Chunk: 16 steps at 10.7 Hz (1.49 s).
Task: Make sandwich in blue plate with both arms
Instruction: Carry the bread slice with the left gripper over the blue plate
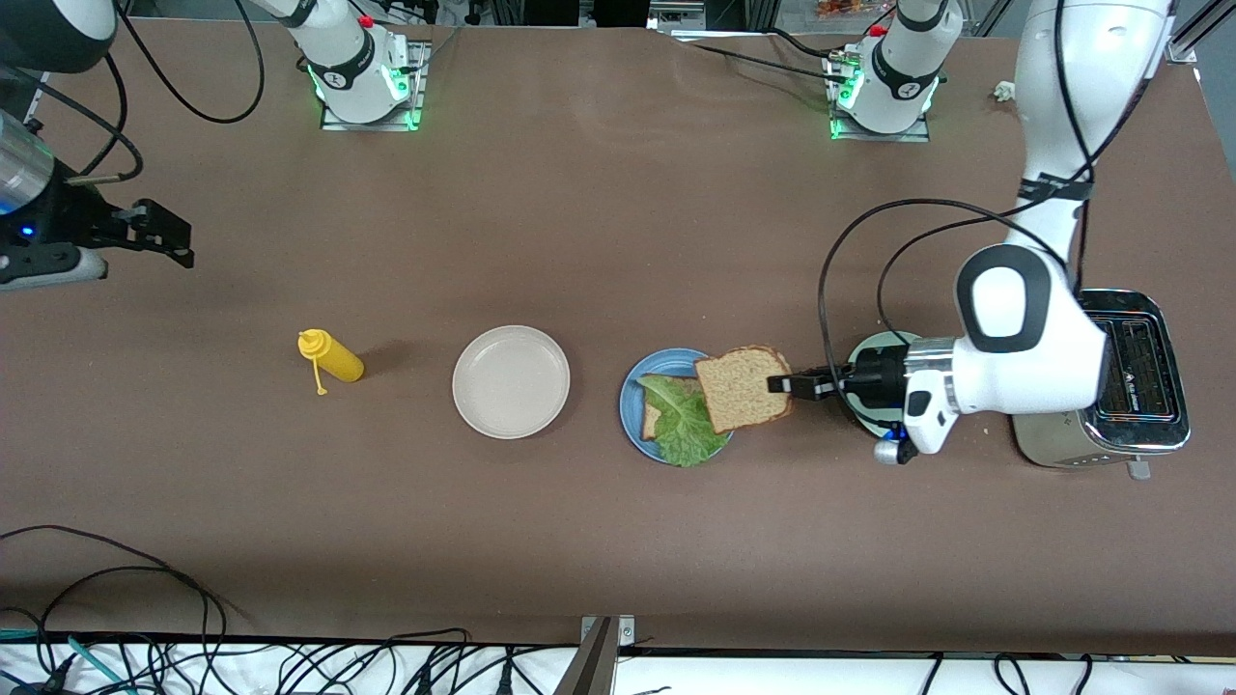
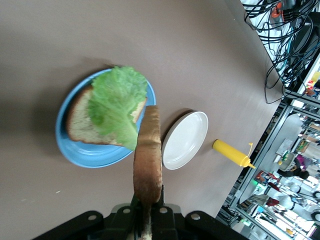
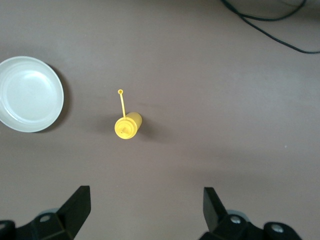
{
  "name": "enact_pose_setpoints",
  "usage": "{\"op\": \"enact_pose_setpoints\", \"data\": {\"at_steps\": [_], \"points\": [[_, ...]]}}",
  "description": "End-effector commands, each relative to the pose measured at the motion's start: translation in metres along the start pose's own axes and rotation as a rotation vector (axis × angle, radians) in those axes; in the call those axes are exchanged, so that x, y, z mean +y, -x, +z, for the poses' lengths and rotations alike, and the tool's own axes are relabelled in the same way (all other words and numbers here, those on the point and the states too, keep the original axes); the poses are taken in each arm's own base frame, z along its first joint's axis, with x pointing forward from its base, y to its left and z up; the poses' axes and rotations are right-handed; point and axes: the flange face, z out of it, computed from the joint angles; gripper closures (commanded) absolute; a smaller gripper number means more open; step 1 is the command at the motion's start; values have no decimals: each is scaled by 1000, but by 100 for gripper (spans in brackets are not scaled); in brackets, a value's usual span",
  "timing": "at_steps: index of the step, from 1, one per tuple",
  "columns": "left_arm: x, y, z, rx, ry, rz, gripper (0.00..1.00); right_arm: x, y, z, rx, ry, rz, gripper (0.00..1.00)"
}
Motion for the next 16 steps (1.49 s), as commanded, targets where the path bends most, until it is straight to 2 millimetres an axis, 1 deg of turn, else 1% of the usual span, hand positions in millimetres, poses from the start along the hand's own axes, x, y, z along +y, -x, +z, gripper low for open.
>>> {"op": "enact_pose_setpoints", "data": {"at_steps": [1, 2, 3, 4, 5, 6, 7, 10, 11, 15, 16], "points": [[16, -2, 38, -21, 113, -4, 100, -8, 15, -17, 16, 57, 43, 0], [20, -5, 45, 12, 116, -3, 100, -8, 15, -17, 15, 57, 43, 0], [17, -9, 55, 37, 107, -5, 100, -8, 15, -17, 15, 56, 40, 0], [14, -13, 64, 59, 99, 1, 100, -10, 14, -17, 17, 55, 32, 0], [5, -17, 73, 66, 88, 45, 100, -22, 13, -19, 18, 54, 17, 0], [-2, -22, 78, 73, 82, 74, 100, -25, 14, -20, 20, 54, 16, 0], [-3, -21, 86, 72, 76, 77, 100, -25, 13, -17, 19, 52, 31, 0], [-6, -22, 98, 81, 64, 77, 100, -20, 13, -21, 28, 47, 41, 0], [-8, -22, 106, 82, 57, 76, 100, -20, 16, -27, 45, 46, 42, 0], [-30, -30, 123, 68, 38, 47, 100, -23, 18, -29, 41, 43, 38, 0], [-32, -30, 123, 68, 34, 46, 96, -26, 23, -35, 39, 29, 38, 0]]}}
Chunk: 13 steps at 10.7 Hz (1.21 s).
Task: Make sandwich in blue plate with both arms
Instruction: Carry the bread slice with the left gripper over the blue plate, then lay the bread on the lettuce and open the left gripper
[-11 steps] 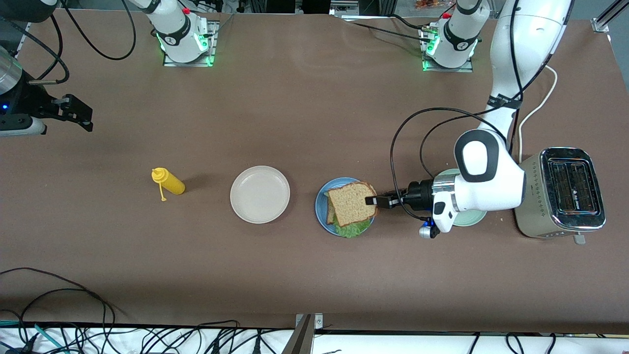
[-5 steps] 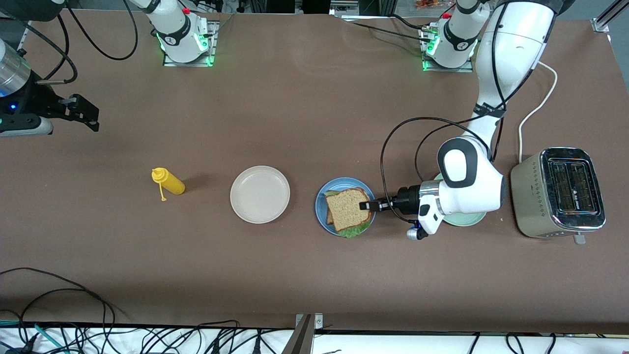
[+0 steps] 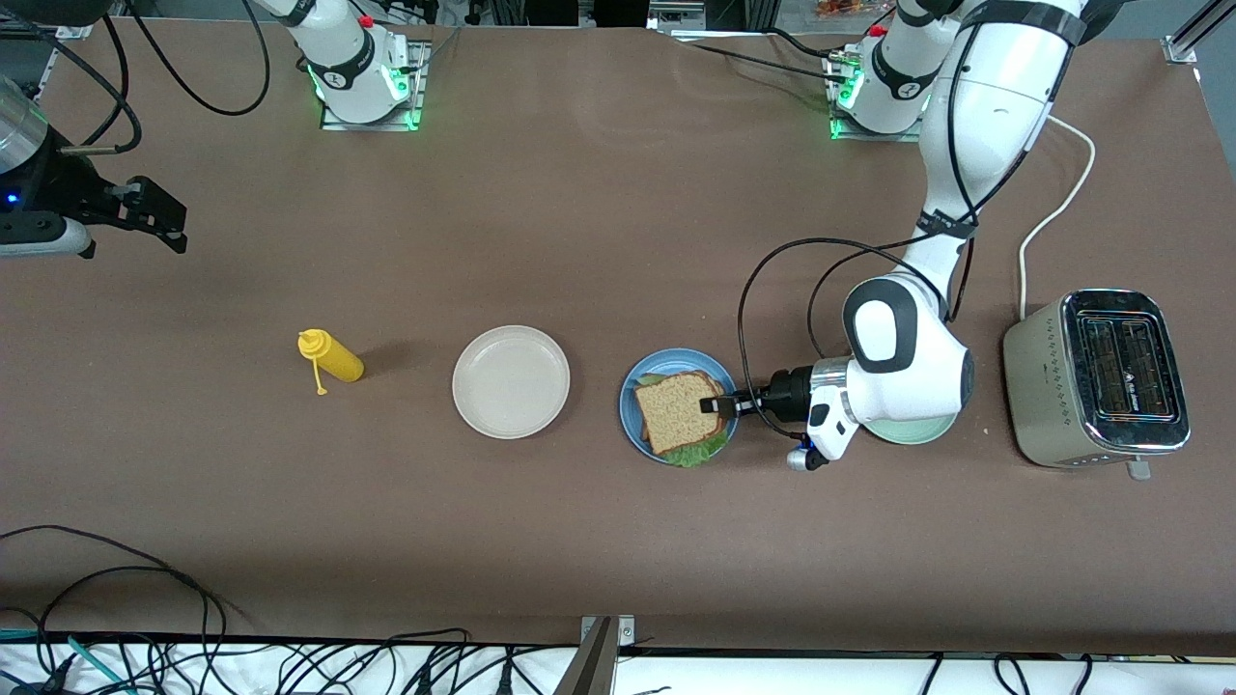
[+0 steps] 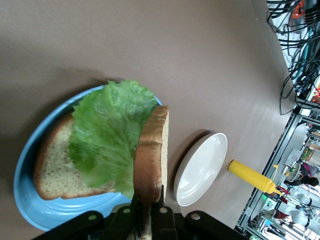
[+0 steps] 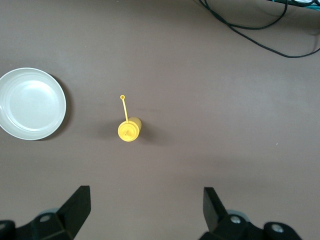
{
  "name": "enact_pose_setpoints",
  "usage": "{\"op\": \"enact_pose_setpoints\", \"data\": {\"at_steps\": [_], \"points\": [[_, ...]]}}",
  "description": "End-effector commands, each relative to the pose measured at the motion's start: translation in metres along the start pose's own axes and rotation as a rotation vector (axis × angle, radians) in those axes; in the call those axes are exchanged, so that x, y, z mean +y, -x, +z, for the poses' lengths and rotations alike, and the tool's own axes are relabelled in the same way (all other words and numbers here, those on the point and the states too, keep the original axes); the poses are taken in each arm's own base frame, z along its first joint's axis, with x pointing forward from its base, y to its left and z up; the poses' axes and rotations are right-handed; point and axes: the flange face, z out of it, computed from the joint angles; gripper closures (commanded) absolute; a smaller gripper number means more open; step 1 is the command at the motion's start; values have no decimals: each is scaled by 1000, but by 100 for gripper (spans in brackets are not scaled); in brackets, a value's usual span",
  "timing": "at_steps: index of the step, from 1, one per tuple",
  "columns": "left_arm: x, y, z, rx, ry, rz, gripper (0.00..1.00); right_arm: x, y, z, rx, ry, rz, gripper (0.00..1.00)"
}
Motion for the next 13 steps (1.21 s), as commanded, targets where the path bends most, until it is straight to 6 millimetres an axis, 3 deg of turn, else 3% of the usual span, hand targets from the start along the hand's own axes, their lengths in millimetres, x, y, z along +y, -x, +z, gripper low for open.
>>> {"op": "enact_pose_setpoints", "data": {"at_steps": [1, 4, 5, 6, 10, 13], "points": [[-3, -8, 4, 11, 22, 11, 85, -8, 14, -13, 4, -27, 5, 0], [-15, -21, -16, 41, 24, -12, 45, -28, 17, -17, 0, -26, -33, 0], [-17, -22, -18, 45, 25, -14, 27, -30, 15, -13, -8, -21, -40, 0], [-19, -23, -19, 45, 22, -14, 0, -31, 15, -9, -18, -23, -40, 0], [-27, -28, -33, 60, 8, -12, 0, -28, 18, -3, -45, -23, -33, 0], [-9, -17, -75, 53, -64, 59, 0, -26, 12, 9, -74, -27, -27, 0]]}}
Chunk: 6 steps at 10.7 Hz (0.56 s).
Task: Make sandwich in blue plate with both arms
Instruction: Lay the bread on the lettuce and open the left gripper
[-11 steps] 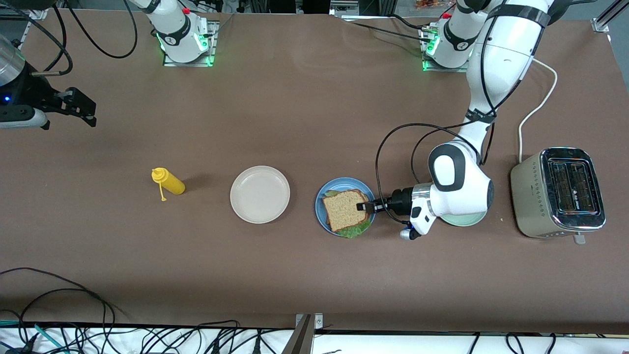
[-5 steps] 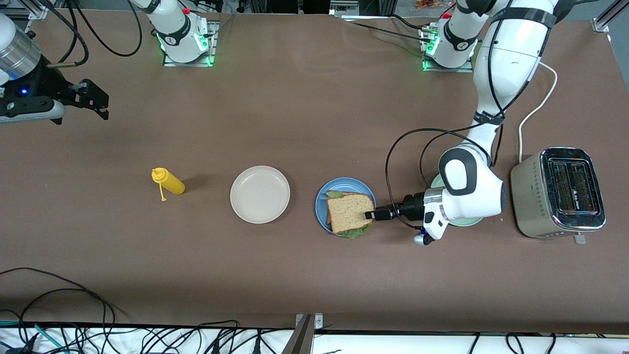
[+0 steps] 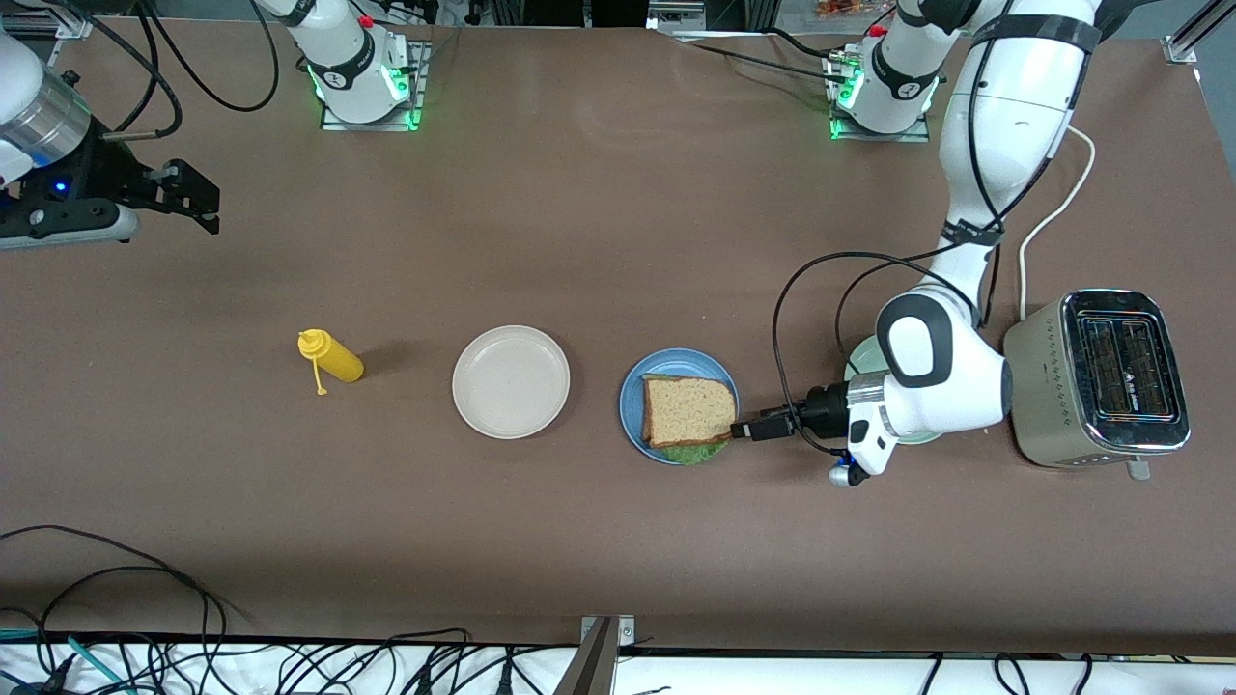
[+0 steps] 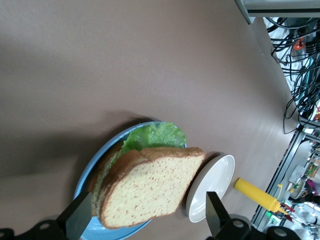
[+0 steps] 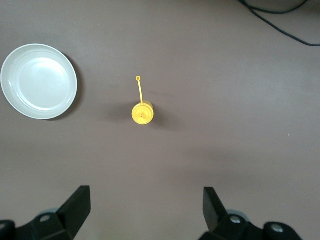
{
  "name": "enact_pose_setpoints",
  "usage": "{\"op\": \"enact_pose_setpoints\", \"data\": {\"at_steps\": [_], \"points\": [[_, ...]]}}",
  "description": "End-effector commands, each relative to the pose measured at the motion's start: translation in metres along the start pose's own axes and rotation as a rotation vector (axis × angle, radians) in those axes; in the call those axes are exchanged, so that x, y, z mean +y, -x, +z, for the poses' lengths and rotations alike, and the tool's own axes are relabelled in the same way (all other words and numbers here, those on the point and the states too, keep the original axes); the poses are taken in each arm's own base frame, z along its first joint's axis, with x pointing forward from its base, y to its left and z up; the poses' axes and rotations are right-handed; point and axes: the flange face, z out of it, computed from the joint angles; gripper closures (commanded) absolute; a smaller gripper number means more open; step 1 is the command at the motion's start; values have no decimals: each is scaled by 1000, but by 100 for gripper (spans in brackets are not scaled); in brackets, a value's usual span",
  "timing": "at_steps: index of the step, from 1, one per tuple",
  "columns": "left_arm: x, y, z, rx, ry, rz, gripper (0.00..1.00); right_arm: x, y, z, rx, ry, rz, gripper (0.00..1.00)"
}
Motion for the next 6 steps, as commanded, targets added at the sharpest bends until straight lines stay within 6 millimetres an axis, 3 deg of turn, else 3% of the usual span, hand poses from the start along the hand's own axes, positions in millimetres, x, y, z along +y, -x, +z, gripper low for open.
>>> {"op": "enact_pose_setpoints", "data": {"at_steps": [1, 3, 5, 6], "points": [[25, 12, -56, 13, -153, 171, 0, 1, 1, 3, -11, -9, 14, 0], [41, 19, -108, 53, -303, 299, 0, 1, 1, 5, -16, -5, 13, 0], [44, 25, -143, 71, -340, 321, 0, 11, 3, 5, -17, -2, 31, 0], [45, 31, -163, 89, -345, 321, 0, 7, 3, 2, -15, 0, 23, 0]]}}
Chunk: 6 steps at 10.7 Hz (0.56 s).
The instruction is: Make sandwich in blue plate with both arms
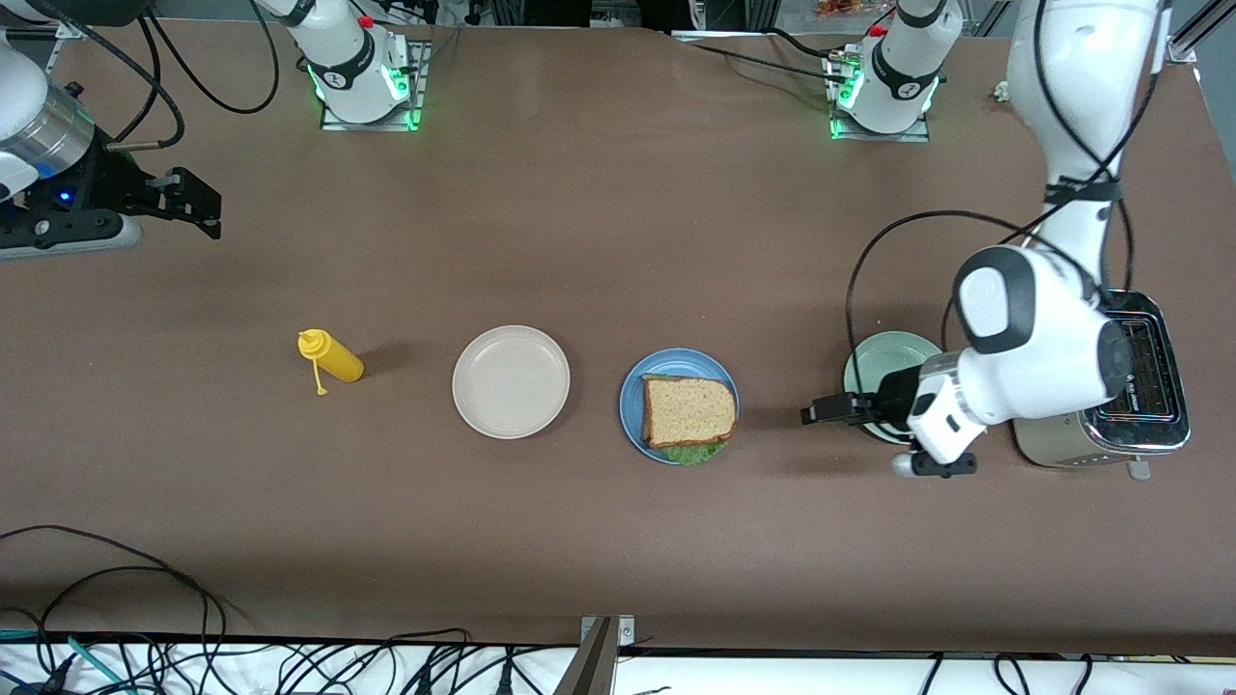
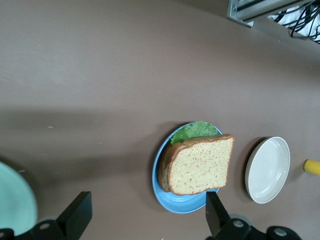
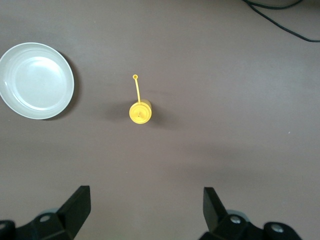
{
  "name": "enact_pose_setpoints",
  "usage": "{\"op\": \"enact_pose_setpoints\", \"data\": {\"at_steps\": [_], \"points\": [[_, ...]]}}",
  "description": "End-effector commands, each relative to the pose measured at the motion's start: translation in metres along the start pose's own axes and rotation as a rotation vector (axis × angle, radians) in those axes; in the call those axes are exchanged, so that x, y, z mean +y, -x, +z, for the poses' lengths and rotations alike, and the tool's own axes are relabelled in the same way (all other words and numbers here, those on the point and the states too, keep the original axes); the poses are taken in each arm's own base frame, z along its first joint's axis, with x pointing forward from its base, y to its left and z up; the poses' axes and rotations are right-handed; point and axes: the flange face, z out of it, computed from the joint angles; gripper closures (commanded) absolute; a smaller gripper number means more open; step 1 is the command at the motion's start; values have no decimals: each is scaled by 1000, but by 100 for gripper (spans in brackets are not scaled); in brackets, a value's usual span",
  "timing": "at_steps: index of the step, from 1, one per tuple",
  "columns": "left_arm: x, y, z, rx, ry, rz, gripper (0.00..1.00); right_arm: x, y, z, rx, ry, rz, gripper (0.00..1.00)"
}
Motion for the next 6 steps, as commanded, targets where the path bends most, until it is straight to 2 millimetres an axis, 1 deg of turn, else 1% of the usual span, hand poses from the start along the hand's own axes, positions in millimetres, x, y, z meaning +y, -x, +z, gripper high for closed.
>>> {"op": "enact_pose_setpoints", "data": {"at_steps": [1, 2, 3, 4, 5, 6], "points": [[-17, 22, -68, 47, -34, 10, 0, 0, 7, -7, -4, 0, 7, 0], [-18, 32, -109, 96, -73, 30, 0, 2, 9, -6, -22, -2, 15, 0], [-15, 41, -139, 123, -153, 76, 0, 9, 12, -5, -33, -17, 32, 0], [-2, 60, -163, 104, -204, 118, 0, 5, 12, -7, -29, -75, 40, 0], [2, 73, -181, 84, -240, 138, 0, 4, 16, -11, -18, -134, 54, 0], [-7, 82, -203, 69, -279, 135, 0, 2, 17, -8, -27, -129, 49, 0]]}}
